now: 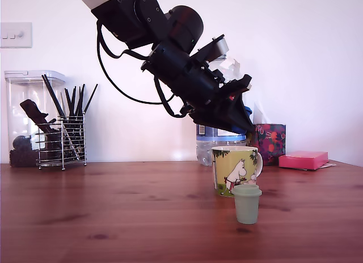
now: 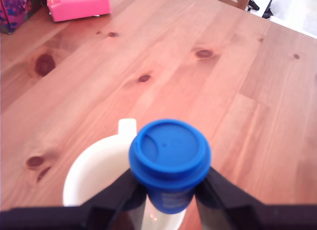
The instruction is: Pick up the coffee capsules from the table one by one and drop them inside the nearest coffee cup
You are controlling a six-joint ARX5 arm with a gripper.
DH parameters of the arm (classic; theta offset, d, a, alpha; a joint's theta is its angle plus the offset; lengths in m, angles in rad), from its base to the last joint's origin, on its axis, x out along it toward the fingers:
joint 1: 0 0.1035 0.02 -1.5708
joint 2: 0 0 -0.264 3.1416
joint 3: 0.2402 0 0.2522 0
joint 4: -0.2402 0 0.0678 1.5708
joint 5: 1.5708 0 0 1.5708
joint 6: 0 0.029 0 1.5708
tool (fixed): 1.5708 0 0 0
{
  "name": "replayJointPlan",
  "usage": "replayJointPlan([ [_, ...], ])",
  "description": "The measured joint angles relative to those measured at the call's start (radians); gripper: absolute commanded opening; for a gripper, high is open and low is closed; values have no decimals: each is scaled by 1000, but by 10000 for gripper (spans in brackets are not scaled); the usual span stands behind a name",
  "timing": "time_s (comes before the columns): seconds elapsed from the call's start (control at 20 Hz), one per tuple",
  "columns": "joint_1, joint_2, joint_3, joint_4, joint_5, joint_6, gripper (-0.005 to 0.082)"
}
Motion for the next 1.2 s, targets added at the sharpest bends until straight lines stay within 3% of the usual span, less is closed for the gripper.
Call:
replayJointPlan([
  [0.3,5,0,0,0,-60,0,136],
  [0.45,5,0,0,0,-83,1,241],
  [0.6,5,0,0,1,-136,1,416],
  [0.7,5,0,0,1,-143,1,495],
  [1.2,6,0,0,3,-144,15,509],
])
